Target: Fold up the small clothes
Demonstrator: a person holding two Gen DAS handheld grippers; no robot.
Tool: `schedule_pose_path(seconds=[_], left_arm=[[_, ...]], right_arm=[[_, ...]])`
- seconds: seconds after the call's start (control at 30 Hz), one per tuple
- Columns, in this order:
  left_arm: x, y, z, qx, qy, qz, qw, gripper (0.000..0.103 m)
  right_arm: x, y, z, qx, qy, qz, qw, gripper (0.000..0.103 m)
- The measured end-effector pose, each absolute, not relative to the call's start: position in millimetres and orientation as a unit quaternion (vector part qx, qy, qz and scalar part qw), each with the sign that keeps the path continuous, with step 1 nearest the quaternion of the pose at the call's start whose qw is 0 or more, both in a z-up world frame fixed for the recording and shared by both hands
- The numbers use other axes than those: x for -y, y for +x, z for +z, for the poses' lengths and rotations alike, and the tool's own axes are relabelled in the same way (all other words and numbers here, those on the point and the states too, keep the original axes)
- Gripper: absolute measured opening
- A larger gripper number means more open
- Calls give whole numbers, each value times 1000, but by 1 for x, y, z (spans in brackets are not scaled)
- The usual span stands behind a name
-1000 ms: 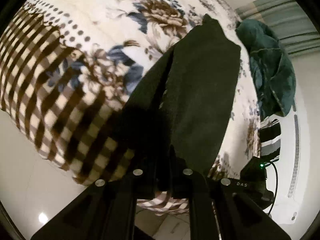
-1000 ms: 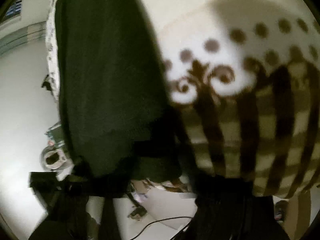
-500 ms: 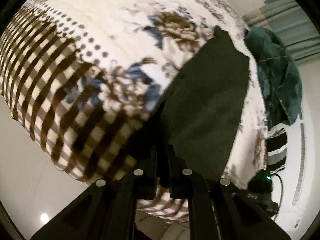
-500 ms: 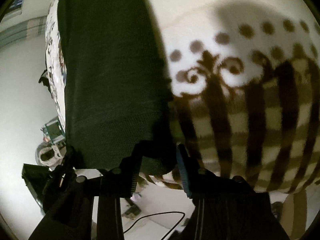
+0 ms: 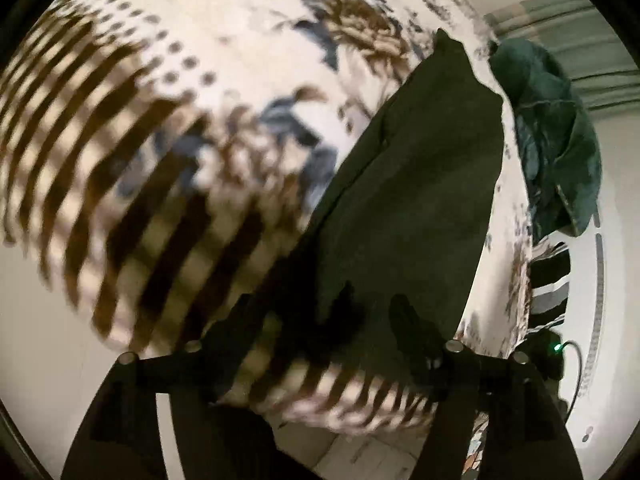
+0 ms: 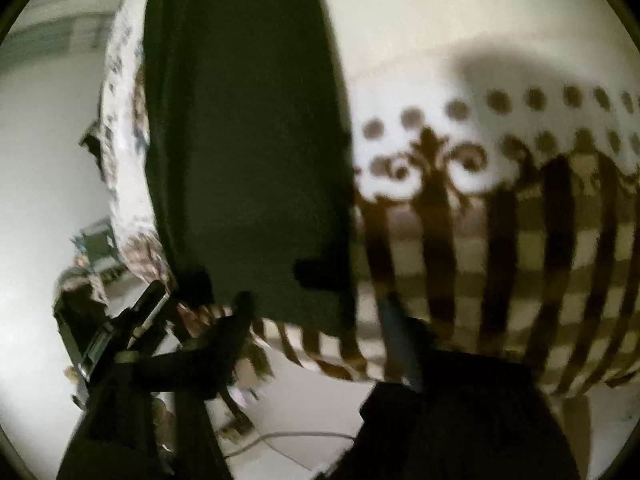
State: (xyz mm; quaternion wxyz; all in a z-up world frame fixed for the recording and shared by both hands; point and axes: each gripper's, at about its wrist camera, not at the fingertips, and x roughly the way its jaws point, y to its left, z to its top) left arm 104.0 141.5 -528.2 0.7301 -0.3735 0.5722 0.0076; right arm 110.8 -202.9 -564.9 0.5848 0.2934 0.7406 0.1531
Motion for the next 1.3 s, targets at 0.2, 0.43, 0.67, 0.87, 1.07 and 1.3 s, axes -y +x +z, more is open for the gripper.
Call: schedule_pose_path(seconds=[0.2,0.43,0.67,0.87,1.07,1.3], left_arm=[[-127,144,-567,-589,-320,-10,742,24],[-129,113,-543,-588,-318,-17,743,13],[-154,156,-522,-591,-333,-24,734,64],[-151,283,-527,-561,-301,-69,768,64],[-127,364,-558,-587,-227,-120,768,5],[-157,366,-565,-581,-256,-96,766,5]], right_arm=[[195,112,-600,-739,340,135,566,68],[203,98,-577,-709,343,127,602,9],[212,116,-580,-744,345,98,563,37],[234,178,-559,-696,361,57,618,64],[229,260,-576,-666,373,56,644,58],[233,272,-580,-669,337,19,662,11]])
